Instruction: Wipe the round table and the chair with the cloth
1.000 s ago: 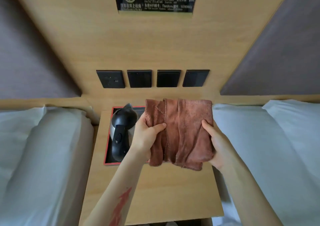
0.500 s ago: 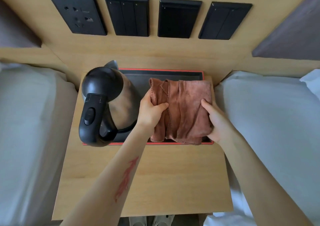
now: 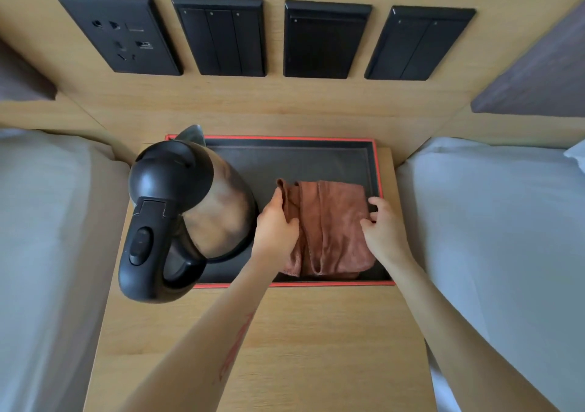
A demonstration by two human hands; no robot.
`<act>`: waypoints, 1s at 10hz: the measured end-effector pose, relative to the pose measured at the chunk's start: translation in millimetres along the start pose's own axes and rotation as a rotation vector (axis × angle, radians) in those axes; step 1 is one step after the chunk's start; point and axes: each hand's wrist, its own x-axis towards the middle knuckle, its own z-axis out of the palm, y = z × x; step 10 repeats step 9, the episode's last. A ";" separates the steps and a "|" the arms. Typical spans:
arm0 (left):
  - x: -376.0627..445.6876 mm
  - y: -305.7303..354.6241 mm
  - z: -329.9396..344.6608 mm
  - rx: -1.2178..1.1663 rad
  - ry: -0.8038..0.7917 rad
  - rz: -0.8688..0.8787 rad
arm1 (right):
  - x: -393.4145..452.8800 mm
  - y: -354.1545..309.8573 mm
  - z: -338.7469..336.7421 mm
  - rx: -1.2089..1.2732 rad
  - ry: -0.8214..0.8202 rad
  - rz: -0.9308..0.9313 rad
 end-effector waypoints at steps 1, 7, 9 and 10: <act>-10.0 -3.2 4.9 0.314 0.089 0.174 | -9.4 -2.1 4.8 -0.163 0.135 -0.113; -29.8 25.0 -10.4 0.866 -0.360 0.245 | -25.8 -28.2 -16.6 -0.642 -0.130 -0.397; -56.2 145.3 -95.5 0.717 -0.195 0.356 | -50.7 -139.1 -103.7 -0.500 -0.005 -0.497; -56.2 145.3 -95.5 0.717 -0.195 0.356 | -50.7 -139.1 -103.7 -0.500 -0.005 -0.497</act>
